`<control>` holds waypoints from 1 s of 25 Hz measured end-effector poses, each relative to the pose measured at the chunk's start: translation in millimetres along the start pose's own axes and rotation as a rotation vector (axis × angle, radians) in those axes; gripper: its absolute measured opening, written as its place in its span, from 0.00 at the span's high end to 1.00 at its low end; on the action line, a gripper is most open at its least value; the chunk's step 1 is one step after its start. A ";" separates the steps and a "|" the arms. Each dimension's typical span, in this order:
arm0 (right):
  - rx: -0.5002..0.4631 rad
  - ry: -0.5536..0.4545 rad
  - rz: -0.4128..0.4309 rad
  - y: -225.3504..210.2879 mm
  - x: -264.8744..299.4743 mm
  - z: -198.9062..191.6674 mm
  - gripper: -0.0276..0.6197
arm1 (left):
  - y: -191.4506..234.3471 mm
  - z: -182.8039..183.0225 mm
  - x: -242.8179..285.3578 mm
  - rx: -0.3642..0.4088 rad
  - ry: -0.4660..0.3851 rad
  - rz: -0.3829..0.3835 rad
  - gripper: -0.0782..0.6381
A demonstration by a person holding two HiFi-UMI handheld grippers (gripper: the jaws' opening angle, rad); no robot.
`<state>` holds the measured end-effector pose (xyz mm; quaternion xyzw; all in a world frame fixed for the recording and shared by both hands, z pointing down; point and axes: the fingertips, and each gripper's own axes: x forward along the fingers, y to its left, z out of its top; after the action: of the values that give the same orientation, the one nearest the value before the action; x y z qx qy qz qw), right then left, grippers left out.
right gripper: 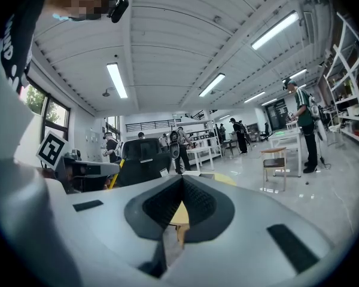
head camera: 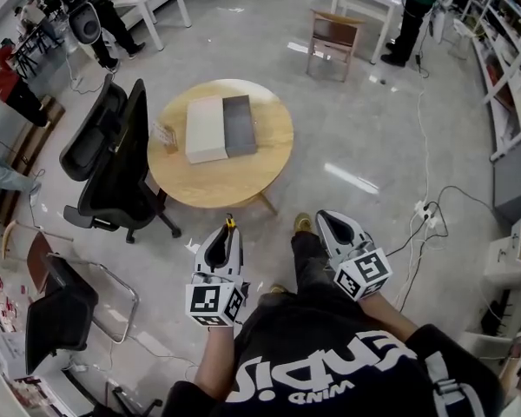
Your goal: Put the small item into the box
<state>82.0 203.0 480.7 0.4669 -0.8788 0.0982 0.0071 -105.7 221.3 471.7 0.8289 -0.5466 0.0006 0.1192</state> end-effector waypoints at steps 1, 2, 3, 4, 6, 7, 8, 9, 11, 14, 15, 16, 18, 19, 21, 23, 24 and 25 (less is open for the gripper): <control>0.001 0.000 0.001 -0.9 3.5 -0.5 0.96 | 2.4 -0.1 3.2 -0.002 -0.001 0.000 0.79; 0.002 0.001 0.002 -1.9 7.0 -0.9 0.96 | 4.9 -0.1 6.4 -0.003 -0.002 0.001 0.79; 0.003 0.002 0.004 -3.5 10.6 -1.2 0.96 | 7.2 0.1 10.1 -0.005 -0.003 0.002 0.79; 0.002 0.004 0.006 -5.9 14.2 -1.4 0.96 | 9.1 0.7 14.3 -0.006 -0.004 0.003 0.79; 0.001 0.010 0.008 -12.3 22.2 -1.7 0.96 | 12.4 2.1 23.8 -0.008 -0.004 0.003 0.79; 0.001 0.013 0.008 -16.0 27.4 -1.9 0.96 | 14.6 2.8 29.3 -0.008 -0.003 0.003 0.79; 0.001 0.015 0.009 -19.9 33.6 -2.0 0.96 | 17.5 3.5 35.2 -0.008 -0.003 0.004 0.79; 0.001 0.017 0.010 -23.5 40.5 -2.3 0.96 | 21.3 3.9 41.4 -0.008 -0.002 0.006 0.79; 0.002 0.021 0.016 -29.5 55.4 -3.5 0.96 | 30.6 4.4 53.4 -0.009 -0.003 0.015 0.79; 0.001 0.024 0.027 -38.6 77.0 -2.6 0.96 | 43.8 5.6 73.3 -0.013 -0.004 0.024 0.79; 0.000 0.024 0.029 -42.7 84.2 -0.7 0.96 | 47.5 6.5 81.3 -0.014 -0.004 0.025 0.79; -0.002 0.023 0.032 -47.1 91.5 1.4 0.96 | 51.0 7.6 89.3 -0.015 -0.003 0.026 0.79; -0.001 0.026 0.036 -54.6 105.9 4.6 0.96 | 57.8 11.0 103.8 -0.018 0.000 0.028 0.79; 0.000 0.030 0.038 -57.7 113.3 6.0 0.96 | 61.4 13.5 110.4 -0.021 0.001 0.028 0.79; 0.001 0.035 0.041 -63.8 128.6 9.6 0.96 | 68.6 19.8 124.8 -0.025 0.001 0.025 0.79; 0.005 0.032 0.042 -71.2 143.4 16.5 0.96 | 74.9 27.0 139.8 -0.030 0.001 0.023 0.79; 0.011 0.029 0.042 -75.4 150.1 20.4 0.96 | 77.6 30.4 147.0 -0.033 0.001 0.024 0.79; 0.016 0.027 0.044 -80.2 156.5 23.9 0.96 | 80.1 33.9 154.1 -0.036 0.002 0.026 0.79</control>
<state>61.6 26.8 486.9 0.4459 -0.8880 0.1116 0.0132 -120.7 45.0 474.8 0.8193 -0.5572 -0.0068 0.1348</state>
